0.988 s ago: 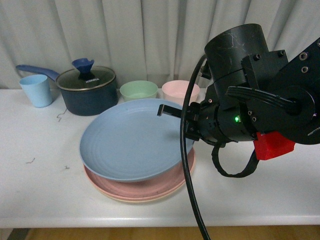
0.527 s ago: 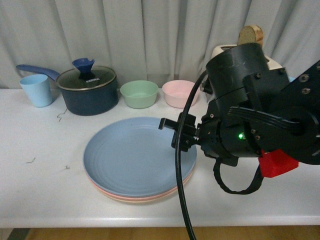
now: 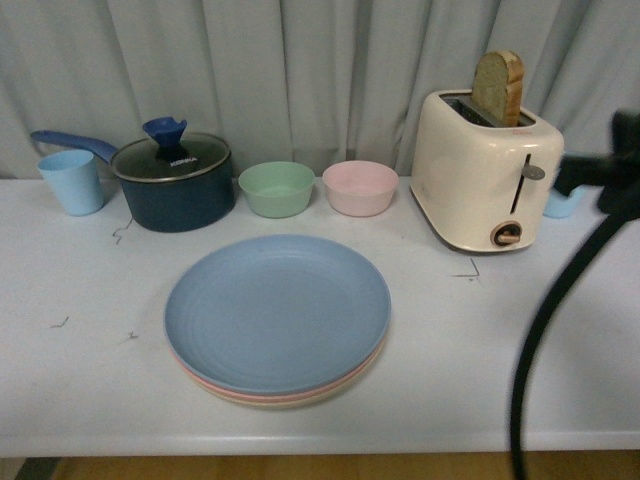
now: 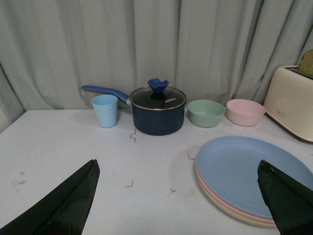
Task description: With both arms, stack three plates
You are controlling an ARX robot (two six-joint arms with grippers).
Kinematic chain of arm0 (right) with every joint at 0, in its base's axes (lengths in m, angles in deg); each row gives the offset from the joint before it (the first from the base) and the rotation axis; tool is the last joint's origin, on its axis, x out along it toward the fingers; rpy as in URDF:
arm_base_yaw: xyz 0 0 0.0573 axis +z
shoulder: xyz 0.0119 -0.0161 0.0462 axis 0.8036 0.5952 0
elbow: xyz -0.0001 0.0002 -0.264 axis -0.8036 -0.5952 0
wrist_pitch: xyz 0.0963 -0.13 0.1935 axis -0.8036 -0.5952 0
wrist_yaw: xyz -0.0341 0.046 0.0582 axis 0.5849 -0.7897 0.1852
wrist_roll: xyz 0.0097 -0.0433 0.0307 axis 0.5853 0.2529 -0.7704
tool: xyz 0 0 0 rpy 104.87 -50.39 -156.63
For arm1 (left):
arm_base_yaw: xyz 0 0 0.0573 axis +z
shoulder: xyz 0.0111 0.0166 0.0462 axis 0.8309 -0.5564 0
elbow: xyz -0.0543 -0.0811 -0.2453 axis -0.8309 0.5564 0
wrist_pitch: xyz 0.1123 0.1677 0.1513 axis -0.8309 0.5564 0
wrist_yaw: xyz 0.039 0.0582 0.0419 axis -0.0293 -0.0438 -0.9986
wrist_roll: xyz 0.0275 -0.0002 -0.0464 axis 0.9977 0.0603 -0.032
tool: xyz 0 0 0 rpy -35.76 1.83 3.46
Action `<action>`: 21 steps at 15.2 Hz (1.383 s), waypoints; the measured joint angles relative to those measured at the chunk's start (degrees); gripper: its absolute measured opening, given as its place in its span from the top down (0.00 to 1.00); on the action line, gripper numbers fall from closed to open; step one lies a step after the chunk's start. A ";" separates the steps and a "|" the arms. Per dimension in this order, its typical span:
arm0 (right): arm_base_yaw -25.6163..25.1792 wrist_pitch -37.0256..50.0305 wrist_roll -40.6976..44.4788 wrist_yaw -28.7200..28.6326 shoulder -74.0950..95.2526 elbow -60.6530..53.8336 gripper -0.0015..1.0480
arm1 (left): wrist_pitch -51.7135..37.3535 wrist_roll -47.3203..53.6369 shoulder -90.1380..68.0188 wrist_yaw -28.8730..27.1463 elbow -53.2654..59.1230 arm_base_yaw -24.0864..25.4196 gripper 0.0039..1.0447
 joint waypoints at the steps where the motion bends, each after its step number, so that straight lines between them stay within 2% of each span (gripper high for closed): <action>1: -1.22 -0.33 1.09 -1.86 -4.09 -4.02 0.77 | 0.04 0.00 0.00 0.00 0.00 0.00 0.06; 3: -3.61 -3.28 2.16 -4.83 -7.48 -10.75 0.99 | 0.04 0.00 0.00 -0.02 0.00 0.00 0.06; 4: -5.18 -7.56 2.49 -6.16 -12.83 -12.04 0.98 | 0.04 0.00 0.00 -0.02 0.00 0.00 0.06; 6: -7.50 -10.45 2.51 -8.09 -23.02 -14.93 0.98 | 0.04 0.00 0.00 -0.02 0.00 0.00 0.06; 12: -12.41 -23.78 2.49 -13.60 -41.83 -22.38 0.98 | 0.04 0.00 0.00 -0.02 0.00 0.00 0.06; 13: -15.93 -26.49 2.51 -17.16 -45.22 -23.17 0.98 | 0.04 0.00 0.00 -0.02 0.00 0.00 0.06; 14: -17.20 -28.59 2.49 -17.11 -48.22 -23.47 0.98 | 0.04 0.00 0.00 -0.02 0.00 0.00 0.06; 21: -16.76 -45.72 2.51 -17.75 -67.43 -24.63 0.98 | 0.04 0.00 0.00 -0.02 0.00 0.00 0.06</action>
